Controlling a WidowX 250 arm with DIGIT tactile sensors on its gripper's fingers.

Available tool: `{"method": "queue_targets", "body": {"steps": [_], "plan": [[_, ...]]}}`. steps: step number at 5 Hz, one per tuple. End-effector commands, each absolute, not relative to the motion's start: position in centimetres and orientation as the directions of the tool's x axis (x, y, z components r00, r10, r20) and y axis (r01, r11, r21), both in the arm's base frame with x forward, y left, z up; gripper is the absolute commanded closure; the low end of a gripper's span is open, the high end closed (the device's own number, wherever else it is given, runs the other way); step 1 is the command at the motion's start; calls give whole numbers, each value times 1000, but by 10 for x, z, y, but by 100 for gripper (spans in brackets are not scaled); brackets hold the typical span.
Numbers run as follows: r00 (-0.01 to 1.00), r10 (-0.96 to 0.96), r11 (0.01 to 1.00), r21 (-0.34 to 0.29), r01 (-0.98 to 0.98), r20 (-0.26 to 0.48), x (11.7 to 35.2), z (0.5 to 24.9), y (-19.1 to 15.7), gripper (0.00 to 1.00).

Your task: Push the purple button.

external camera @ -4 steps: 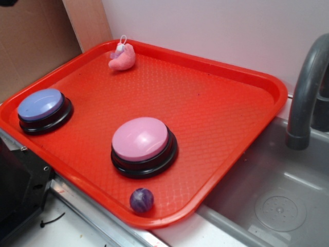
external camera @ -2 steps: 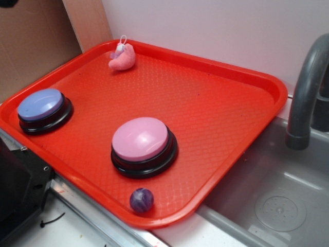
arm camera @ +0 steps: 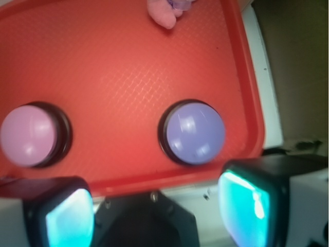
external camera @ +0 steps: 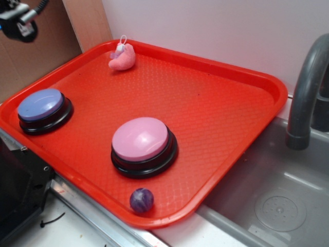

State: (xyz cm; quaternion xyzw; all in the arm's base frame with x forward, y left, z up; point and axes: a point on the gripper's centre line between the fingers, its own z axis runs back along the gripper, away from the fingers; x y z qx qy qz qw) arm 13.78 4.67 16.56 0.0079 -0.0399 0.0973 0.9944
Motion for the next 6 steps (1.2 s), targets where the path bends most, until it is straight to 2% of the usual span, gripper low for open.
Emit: {"method": "queue_targets", "body": {"steps": [1, 3, 5, 6], "plan": [[922, 368, 928, 20, -373, 117, 154, 104, 84, 0], [904, 425, 901, 73, -428, 53, 162, 70, 98, 0], [903, 429, 899, 97, -426, -11, 158, 49, 103, 0], [905, 426, 901, 94, -423, -17, 159, 48, 102, 0]]}}
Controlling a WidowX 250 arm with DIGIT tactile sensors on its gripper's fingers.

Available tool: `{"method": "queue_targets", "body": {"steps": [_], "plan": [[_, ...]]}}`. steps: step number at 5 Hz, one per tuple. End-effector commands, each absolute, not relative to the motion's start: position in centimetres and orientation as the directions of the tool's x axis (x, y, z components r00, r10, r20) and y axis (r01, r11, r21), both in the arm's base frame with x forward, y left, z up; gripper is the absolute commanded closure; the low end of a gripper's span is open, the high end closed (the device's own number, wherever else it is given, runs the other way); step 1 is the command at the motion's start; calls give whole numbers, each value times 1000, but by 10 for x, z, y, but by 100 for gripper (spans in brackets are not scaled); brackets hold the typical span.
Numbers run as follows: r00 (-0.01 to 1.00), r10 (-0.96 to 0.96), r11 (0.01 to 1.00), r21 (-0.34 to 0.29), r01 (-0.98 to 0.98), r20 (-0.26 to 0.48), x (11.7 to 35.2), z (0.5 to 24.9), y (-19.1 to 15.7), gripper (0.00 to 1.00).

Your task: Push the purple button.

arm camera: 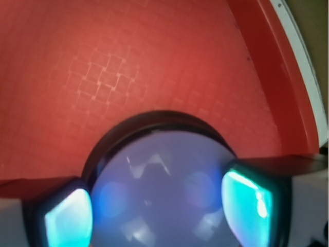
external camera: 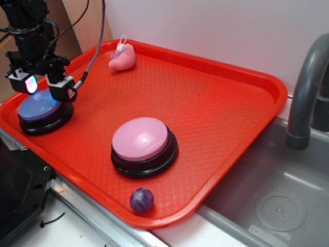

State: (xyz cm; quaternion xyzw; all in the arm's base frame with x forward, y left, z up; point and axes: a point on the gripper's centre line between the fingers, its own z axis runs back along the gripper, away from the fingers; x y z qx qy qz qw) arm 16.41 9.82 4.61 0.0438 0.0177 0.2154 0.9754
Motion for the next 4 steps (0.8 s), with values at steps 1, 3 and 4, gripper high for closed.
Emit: {"method": "queue_targets", "body": {"steps": [1, 3, 4], "plan": [[906, 423, 903, 89, -421, 3, 161, 55, 101, 0], [917, 399, 916, 50, -399, 1, 167, 81, 99, 0], [920, 392, 920, 18, -392, 29, 173, 95, 95, 0]]}}
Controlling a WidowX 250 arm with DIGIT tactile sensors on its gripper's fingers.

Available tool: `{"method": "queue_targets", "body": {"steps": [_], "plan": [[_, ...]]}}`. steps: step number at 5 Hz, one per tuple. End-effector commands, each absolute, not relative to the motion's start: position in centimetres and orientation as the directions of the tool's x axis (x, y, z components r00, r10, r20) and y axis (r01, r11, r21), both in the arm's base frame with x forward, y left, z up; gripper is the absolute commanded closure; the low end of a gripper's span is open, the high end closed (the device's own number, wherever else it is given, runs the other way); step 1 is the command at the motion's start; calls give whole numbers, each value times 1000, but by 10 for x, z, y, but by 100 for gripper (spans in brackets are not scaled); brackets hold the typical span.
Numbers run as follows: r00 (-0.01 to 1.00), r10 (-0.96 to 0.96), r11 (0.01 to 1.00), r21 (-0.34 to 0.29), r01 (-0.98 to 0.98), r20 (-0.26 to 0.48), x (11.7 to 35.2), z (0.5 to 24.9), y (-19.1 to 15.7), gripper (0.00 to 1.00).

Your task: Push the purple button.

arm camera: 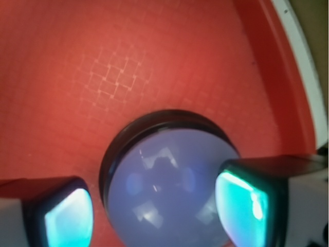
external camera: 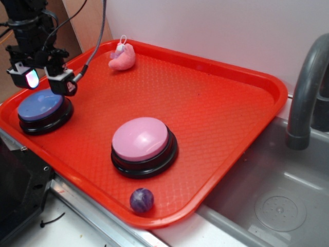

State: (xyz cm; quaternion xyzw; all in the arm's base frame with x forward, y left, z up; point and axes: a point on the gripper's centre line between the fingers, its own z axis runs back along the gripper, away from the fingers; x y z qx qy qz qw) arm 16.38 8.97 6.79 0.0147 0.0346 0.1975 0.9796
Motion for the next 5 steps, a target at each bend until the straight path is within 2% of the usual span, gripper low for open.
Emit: {"method": "queue_targets", "body": {"steps": [1, 2, 3, 4, 5], "plan": [[921, 387, 922, 12, -387, 40, 176, 109, 95, 0], [917, 395, 918, 22, -396, 54, 176, 120, 96, 0], [922, 384, 923, 5, -385, 52, 175, 129, 97, 0], [921, 385, 921, 32, -387, 64, 173, 143, 95, 0], [909, 411, 911, 11, -413, 67, 163, 161, 93, 0]]}}
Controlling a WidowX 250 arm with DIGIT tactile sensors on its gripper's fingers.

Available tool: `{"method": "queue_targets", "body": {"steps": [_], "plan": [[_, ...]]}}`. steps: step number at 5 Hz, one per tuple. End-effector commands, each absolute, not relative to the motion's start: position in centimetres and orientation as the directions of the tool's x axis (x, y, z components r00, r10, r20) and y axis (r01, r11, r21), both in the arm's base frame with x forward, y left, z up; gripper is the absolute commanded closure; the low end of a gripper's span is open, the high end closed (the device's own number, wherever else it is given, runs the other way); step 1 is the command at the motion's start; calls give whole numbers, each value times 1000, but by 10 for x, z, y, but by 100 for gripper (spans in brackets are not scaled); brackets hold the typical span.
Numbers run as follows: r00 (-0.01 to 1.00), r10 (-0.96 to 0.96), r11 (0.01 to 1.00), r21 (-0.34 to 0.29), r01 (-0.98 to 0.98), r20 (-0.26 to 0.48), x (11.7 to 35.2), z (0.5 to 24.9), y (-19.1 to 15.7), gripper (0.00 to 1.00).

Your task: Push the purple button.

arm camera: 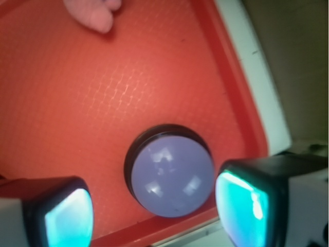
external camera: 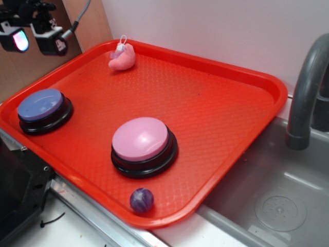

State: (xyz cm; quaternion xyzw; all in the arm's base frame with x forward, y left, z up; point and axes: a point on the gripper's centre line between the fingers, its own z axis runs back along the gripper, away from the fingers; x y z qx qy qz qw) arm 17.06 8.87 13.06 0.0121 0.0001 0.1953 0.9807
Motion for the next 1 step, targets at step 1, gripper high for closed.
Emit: {"method": "queue_targets", "body": {"steps": [1], "plan": [[902, 417, 907, 7, -421, 110, 154, 179, 94, 0]]}}
